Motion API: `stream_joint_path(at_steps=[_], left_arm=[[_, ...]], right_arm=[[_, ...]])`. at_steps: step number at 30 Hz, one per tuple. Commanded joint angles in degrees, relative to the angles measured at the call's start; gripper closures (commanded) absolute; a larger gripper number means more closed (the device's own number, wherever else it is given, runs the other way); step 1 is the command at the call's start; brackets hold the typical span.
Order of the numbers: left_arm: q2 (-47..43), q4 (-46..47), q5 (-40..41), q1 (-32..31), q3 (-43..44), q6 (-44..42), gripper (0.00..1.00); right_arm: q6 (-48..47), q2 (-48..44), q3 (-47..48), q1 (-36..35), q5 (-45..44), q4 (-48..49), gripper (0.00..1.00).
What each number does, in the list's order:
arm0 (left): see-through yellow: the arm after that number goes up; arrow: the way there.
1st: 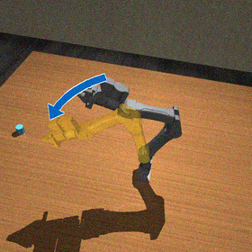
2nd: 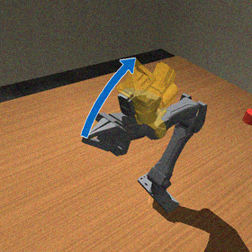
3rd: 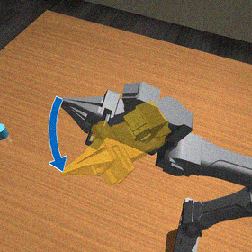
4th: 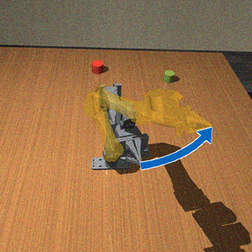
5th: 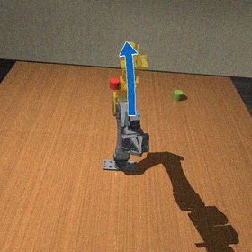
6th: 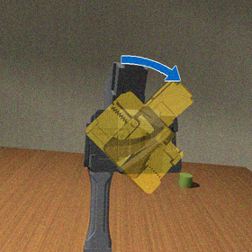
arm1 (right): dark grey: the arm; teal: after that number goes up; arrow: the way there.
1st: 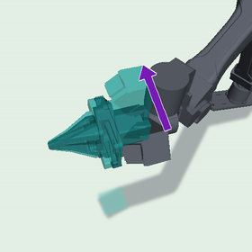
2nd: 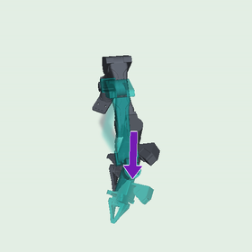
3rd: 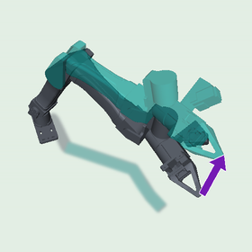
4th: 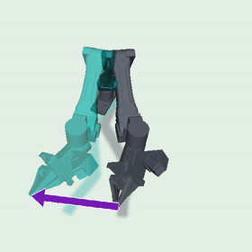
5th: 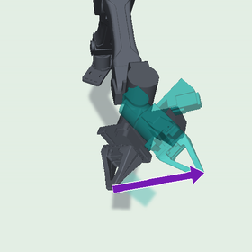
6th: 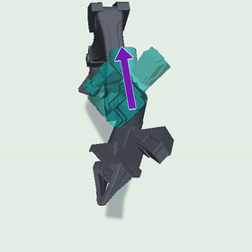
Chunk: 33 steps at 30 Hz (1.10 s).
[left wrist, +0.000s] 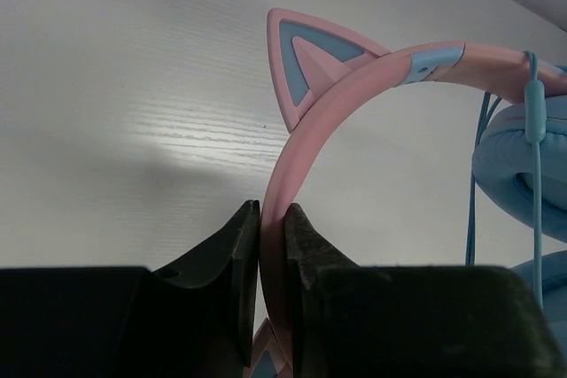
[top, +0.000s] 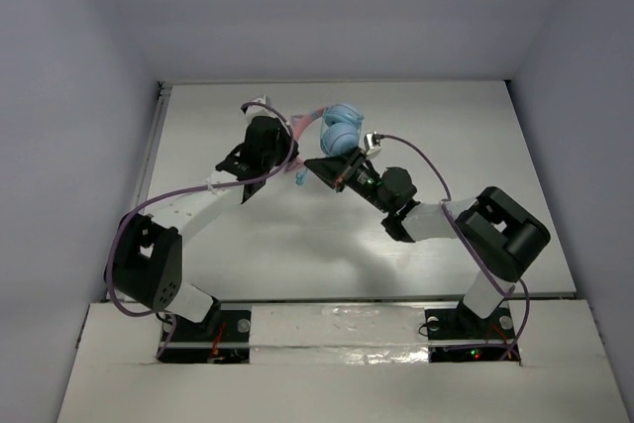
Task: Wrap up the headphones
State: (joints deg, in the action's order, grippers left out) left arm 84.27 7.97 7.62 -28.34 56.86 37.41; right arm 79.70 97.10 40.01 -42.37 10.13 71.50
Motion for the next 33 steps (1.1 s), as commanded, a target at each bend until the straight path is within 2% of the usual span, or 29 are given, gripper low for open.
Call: stream_joint_path(at_steps=[1, 4, 8, 13, 14, 21, 22, 23, 25, 27, 29, 33], left_arm=[[-4.8, 7.0, 3.9, -3.4, -0.5, 1.3, 1.0], [-4.6, 5.6, 7.5, -3.4, -0.2, 0.0, 1.0], [-3.1, 4.5, 9.9, -4.0, 0.3, -2.2, 1.0], [-2.4, 6.1, 12.9, -5.4, -1.5, -3.0, 1.0], [-2.2, 6.3, 13.1, -5.4, -1.7, -2.9, 1.0], [0.7, 5.7, 12.3, -5.4, 0.8, -3.1, 1.0], [1.1, 5.7, 12.3, -5.4, 1.1, -3.1, 1.0], [1.9, 5.4, 12.5, -5.4, 1.3, -3.1, 1.0], [3.1, 4.9, 13.1, -5.9, 2.4, -3.5, 1.0], [4.7, 4.1, 13.5, -5.9, 3.0, -4.5, 1.0], [5.9, 2.7, 14.2, -5.9, 4.4, -6.6, 1.0], [9.9, -0.6, 11.2, -5.9, 6.9, -9.0, 1.0]], right_arm=[[7.7, 0.4, 0.0, -1.0, -9.9, 17.0, 1.0], [11.8, -1.2, -1.7, -1.0, -15.8, 12.9, 1.0], [16.3, -1.0, -1.9, -1.0, -18.7, 14.0, 0.93], [22.2, -1.6, -0.3, -1.0, -23.4, 6.8, 0.92], [23.2, -2.7, 0.0, -1.0, -24.5, 2.5, 0.92], [21.8, -6.0, 3.1, -1.0, -33.1, -12.6, 0.86], [21.6, -6.2, 3.8, -1.0, -34.0, -15.2, 0.8], [21.5, -6.1, 5.8, -1.0, -35.3, -20.5, 0.79], [21.0, -5.9, 6.2, -1.0, -35.9, -20.9, 0.76], [20.2, -5.8, 8.2, -1.0, -36.2, -25.5, 0.75], [19.8, -5.5, 9.4, -1.0, -36.4, -29.9, 0.69], [18.8, -4.1, 12.0, -1.0, -34.8, -35.3, 0.63]])
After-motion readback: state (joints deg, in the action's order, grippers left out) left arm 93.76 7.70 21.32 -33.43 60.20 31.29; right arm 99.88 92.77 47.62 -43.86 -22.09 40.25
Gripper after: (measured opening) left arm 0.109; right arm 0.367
